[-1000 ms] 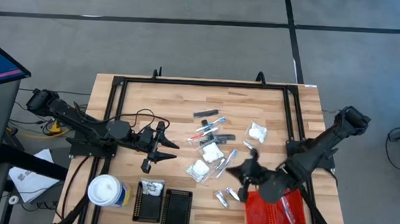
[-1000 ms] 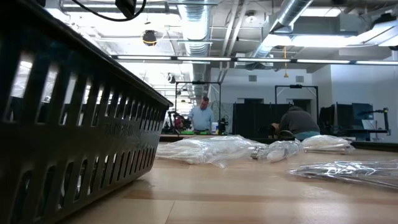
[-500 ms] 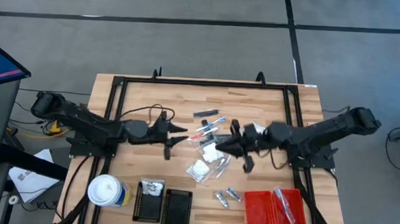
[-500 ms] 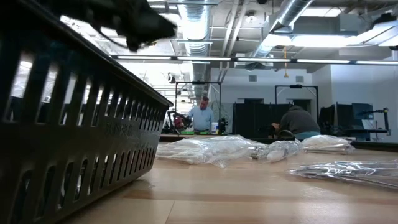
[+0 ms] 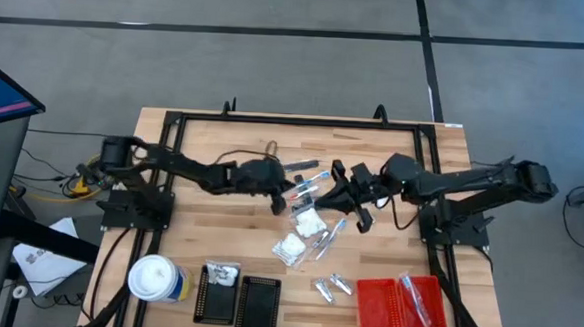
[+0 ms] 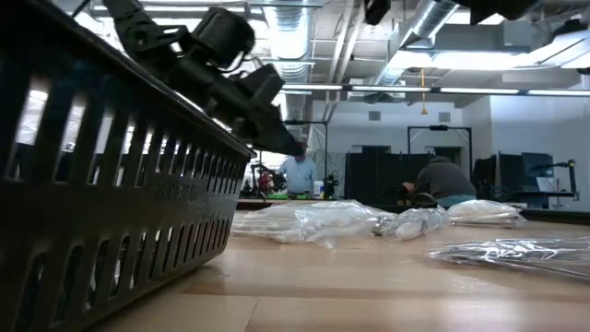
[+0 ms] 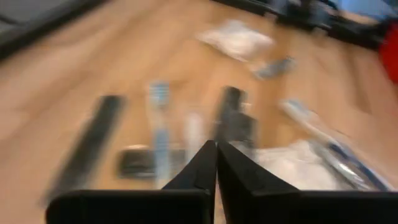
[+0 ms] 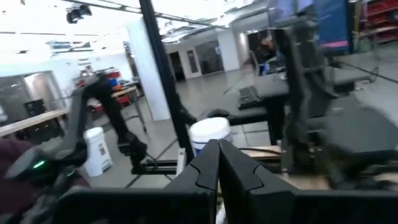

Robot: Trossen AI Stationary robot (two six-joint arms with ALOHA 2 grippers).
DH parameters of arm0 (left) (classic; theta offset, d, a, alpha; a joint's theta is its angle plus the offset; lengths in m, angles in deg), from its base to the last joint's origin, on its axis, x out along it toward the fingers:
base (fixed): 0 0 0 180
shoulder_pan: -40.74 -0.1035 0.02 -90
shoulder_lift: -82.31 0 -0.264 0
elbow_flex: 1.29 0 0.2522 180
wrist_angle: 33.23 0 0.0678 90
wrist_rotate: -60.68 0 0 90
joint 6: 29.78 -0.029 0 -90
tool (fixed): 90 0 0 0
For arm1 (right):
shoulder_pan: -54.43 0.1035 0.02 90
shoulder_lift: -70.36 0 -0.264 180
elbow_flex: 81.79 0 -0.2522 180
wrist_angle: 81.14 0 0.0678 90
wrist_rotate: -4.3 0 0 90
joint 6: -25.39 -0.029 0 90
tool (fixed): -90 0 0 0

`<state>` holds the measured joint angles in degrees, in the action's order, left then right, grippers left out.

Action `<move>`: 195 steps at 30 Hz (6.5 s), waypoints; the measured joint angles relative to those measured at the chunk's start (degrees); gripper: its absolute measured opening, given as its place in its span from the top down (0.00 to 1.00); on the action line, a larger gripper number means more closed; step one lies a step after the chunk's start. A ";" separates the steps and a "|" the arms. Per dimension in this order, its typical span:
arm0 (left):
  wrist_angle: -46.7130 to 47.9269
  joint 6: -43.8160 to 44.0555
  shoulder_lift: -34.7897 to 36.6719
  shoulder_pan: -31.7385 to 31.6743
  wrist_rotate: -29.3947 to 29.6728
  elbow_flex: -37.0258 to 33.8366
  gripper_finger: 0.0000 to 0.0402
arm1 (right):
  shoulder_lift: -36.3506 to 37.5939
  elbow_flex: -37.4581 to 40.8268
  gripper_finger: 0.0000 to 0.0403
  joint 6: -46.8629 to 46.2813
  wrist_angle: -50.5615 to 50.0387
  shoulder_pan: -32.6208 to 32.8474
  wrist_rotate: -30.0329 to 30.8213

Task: Pick & Place Travel size toiletries
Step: Put the black hair comb into the left red bin

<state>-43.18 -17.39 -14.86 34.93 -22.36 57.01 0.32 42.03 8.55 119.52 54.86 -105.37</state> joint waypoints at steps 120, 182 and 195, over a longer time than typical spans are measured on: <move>24.48 -0.33 -14.38 2.44 6.52 12.62 1.00 | 6.95 -0.04 0.99 -2.21 -23.96 -0.07 4.78; 24.28 2.01 -10.77 11.31 4.86 11.93 1.00 | -23.12 -6.38 0.82 8.45 -37.15 1.45 14.96; 23.23 1.99 -10.84 11.36 4.68 11.93 1.00 | -23.10 -6.38 0.62 15.64 -36.98 4.94 22.69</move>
<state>-19.95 -15.40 -25.70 46.29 -17.68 68.94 -22.78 35.65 24.19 82.54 59.80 -82.68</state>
